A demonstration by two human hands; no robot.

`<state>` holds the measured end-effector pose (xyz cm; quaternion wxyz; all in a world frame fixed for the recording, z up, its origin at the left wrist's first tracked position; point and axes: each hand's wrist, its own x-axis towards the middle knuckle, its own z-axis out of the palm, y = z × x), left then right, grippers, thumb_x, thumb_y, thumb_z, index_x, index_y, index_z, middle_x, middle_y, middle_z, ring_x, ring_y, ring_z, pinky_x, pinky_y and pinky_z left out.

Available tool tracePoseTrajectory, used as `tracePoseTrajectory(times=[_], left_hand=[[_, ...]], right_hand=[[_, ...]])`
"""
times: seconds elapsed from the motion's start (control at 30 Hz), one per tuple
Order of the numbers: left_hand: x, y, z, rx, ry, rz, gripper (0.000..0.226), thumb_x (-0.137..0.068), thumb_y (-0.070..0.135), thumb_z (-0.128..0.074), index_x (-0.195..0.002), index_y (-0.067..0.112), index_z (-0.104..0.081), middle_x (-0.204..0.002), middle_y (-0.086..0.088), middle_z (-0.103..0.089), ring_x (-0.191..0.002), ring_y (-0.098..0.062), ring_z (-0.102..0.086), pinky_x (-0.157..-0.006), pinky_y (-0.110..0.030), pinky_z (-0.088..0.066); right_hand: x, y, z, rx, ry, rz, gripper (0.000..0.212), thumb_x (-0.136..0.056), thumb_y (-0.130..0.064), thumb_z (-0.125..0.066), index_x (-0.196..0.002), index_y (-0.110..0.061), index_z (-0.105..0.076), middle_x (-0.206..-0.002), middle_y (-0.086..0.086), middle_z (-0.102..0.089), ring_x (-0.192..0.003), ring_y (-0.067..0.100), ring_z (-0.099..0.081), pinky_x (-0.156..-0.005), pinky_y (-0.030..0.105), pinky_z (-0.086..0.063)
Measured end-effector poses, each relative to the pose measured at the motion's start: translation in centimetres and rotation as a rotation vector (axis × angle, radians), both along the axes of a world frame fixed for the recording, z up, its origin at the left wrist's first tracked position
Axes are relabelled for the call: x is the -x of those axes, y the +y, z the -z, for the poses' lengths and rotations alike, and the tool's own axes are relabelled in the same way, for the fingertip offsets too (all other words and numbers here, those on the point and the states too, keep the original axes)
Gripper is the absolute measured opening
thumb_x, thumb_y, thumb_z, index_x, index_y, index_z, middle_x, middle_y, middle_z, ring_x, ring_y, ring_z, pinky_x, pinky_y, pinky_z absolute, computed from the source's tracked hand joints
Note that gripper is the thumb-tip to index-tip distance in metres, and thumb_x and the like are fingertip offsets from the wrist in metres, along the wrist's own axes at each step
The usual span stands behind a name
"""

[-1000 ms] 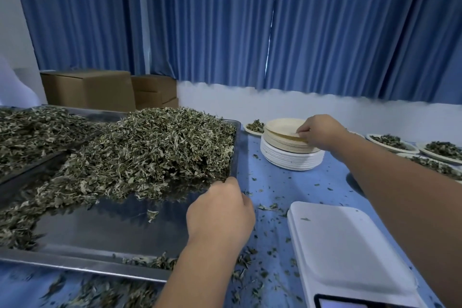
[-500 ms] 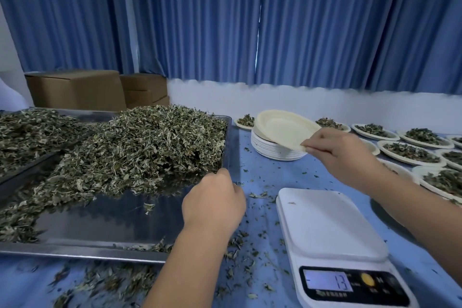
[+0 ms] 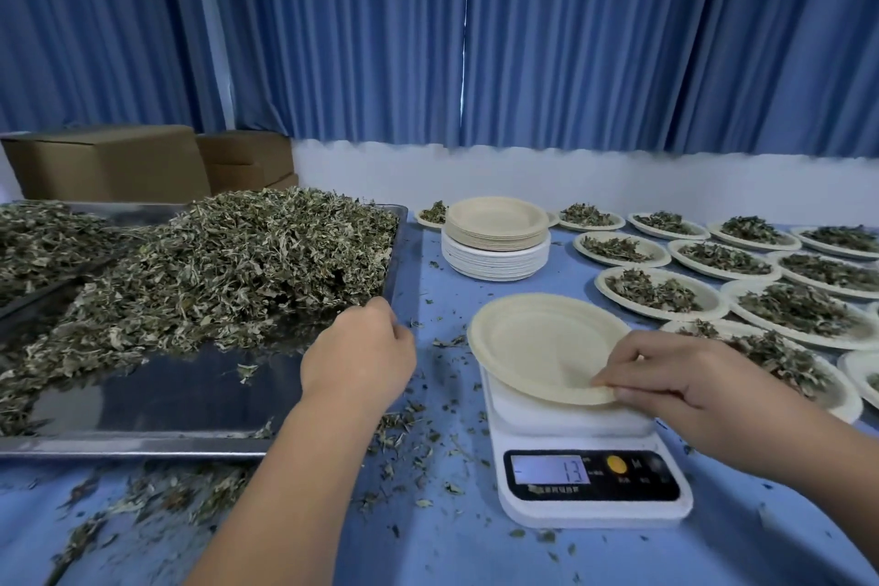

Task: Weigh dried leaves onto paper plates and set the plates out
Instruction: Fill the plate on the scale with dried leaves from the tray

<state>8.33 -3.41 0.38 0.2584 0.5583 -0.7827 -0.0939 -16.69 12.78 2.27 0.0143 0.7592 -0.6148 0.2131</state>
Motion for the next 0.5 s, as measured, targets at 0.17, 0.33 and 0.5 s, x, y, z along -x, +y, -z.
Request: tracePoseTrajectory(times=[0.17,0.33,0.5], left_hand=[[0.0,0.0,0.0,-0.012,0.008,-0.007,0.016,-0.097,0.031,-0.043,-0.101,0.022,-0.055,-0.083,0.000,-0.059,-0.066,-0.020,-0.054,-0.052,-0.028,-0.036],[-0.2,-0.1,0.0,-0.015,-0.001,-0.022,0.014,-0.097,0.031,-0.044,-0.098,0.022,-0.055,-0.077,0.001,-0.058,-0.057,-0.017,-0.048,-0.048,-0.026,-0.032],[-0.1,0.0,-0.2,-0.007,-0.033,-0.033,0.013,-0.098,0.031,-0.044,-0.099,0.023,-0.054,-0.075,0.002,-0.057,-0.056,-0.017,-0.050,-0.047,-0.026,-0.032]], right_hand=[[0.8,0.6,0.4,-0.029,-0.010,-0.015,0.025,-0.088,-0.019,-0.064,-0.107,-0.032,-0.074,-0.108,-0.025,-0.058,-0.088,-0.004,-0.059,-0.074,0.009,-0.041],[1.0,0.7,0.2,-0.034,-0.186,-0.004,0.031,-0.085,-0.034,-0.051,-0.110,-0.038,-0.070,-0.107,-0.021,-0.060,-0.078,0.013,-0.062,-0.069,0.026,-0.047],[0.6,-0.8,-0.7,0.154,-0.413,0.087,0.021,-0.091,-0.019,-0.060,-0.094,-0.036,-0.072,-0.087,-0.017,-0.065,-0.067,0.005,-0.058,-0.059,0.012,-0.042]])
